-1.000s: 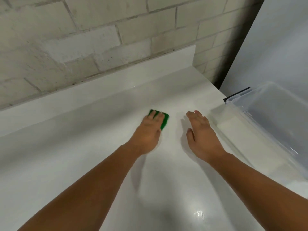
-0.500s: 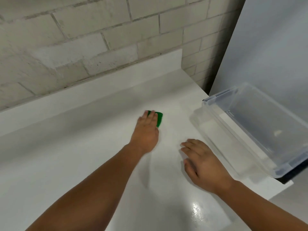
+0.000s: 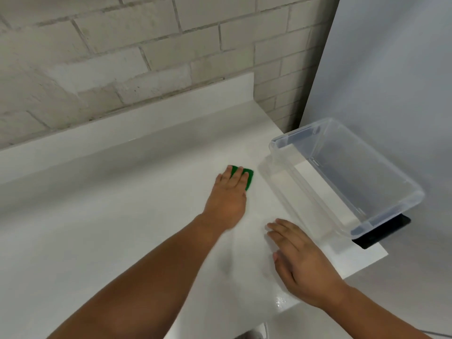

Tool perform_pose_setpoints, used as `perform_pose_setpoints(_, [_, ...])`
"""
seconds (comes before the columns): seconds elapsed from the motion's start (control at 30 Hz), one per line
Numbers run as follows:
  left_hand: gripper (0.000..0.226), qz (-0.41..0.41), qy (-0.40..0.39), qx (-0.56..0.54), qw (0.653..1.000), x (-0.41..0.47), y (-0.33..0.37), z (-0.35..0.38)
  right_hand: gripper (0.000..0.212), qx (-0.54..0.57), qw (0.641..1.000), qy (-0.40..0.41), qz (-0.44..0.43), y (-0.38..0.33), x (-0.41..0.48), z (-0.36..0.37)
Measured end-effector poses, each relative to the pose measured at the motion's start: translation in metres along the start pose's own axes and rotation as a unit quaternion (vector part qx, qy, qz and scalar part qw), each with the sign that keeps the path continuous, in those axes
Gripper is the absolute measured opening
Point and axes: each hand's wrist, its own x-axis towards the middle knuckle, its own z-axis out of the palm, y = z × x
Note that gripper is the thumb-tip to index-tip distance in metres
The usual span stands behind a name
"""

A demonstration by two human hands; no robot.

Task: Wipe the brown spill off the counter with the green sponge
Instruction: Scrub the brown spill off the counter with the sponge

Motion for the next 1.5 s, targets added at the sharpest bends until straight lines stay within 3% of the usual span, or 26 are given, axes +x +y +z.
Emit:
perform_pose_setpoints(0.23, [0.058, 0.076, 0.008, -0.028, 0.997, -0.087, 0.049, 0.018, 0.035, 0.072, 0.995, 0.061, 0.021, -0.011, -0.014, -0.005])
perform_pose_setpoints(0.43, [0.057, 0.065, 0.017, -0.031, 0.997, -0.177, 0.056, 0.026, 0.039, 0.040, 0.999, 0.013, 0.014, -0.032, -0.006, 0.010])
perform_pose_setpoints(0.7, [0.060, -0.097, 0.028, -0.045, 0.994, -0.295, -0.022, 0.006, 0.056, -0.044, 0.996, -0.084, 0.000, -0.093, -0.021, 0.047])
perform_pose_setpoints(0.93, [0.059, -0.288, 0.095, -0.056, 0.951, -0.370, -0.095, 0.000, 0.061, -0.076, 0.991, -0.111, -0.019, -0.147, -0.038, 0.066])
perform_pose_setpoints(1.0, [0.055, -0.299, 0.092, -0.040, 0.949, -0.368, -0.082, -0.003, 0.063, -0.085, 0.989, -0.117, -0.036, -0.166, -0.041, 0.070])
perform_pose_setpoints(1.17, [0.053, -0.157, 0.070, -0.054, 0.984, -0.409, -0.069, 0.001, 0.069, -0.075, 0.987, -0.132, -0.048, -0.203, -0.038, 0.083])
perform_pose_setpoints(1.37, [0.057, -0.262, 0.091, -0.066, 0.959, -0.480, -0.133, -0.011, 0.078, -0.082, 0.982, -0.164, -0.054, -0.227, -0.026, 0.104])
perform_pose_setpoints(1.5, [0.052, -0.377, 0.099, -0.067, 0.919, -0.514, -0.174, -0.020, 0.078, -0.087, 0.979, -0.173, -0.058, -0.230, -0.020, 0.109])
